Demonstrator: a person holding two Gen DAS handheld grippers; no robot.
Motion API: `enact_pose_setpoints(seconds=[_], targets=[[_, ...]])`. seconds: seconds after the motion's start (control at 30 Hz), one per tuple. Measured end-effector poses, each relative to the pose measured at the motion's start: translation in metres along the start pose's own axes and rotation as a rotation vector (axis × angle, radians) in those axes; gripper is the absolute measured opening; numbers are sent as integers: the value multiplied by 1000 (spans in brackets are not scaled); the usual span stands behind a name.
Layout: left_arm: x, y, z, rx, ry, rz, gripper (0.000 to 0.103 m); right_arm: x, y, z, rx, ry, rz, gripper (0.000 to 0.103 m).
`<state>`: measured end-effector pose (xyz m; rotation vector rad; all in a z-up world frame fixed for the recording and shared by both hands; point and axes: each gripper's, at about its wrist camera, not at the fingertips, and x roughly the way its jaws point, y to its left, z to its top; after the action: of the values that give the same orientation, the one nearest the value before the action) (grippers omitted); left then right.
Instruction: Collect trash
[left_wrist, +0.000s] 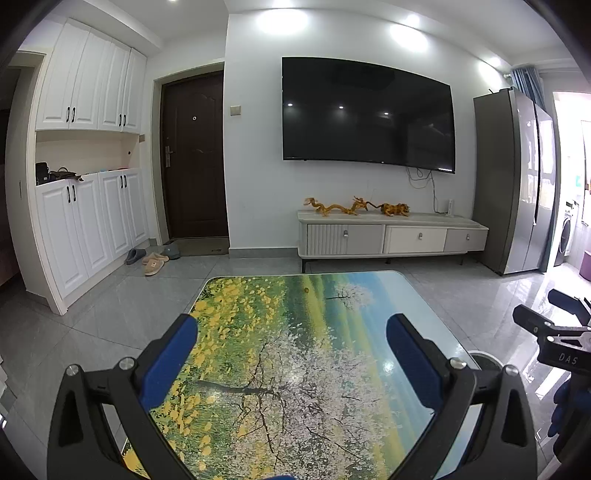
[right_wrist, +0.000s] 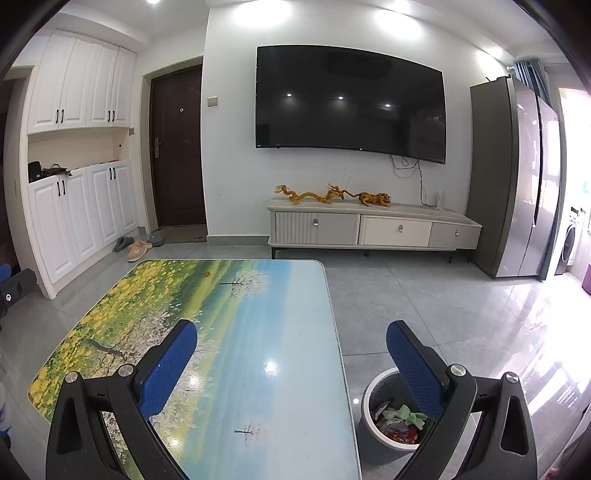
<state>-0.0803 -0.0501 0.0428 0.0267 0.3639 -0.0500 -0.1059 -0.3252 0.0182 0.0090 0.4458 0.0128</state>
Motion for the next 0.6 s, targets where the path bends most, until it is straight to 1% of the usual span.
enact_pose_setpoints(seconds=[0.2,0.6], targets=[[-4,2,-3,-14,-5,4,103,1,5,3,-23,-4,17,103],[-1,-7,-5,15,3,7,103,4,-3,3,-6,-14,16,103]])
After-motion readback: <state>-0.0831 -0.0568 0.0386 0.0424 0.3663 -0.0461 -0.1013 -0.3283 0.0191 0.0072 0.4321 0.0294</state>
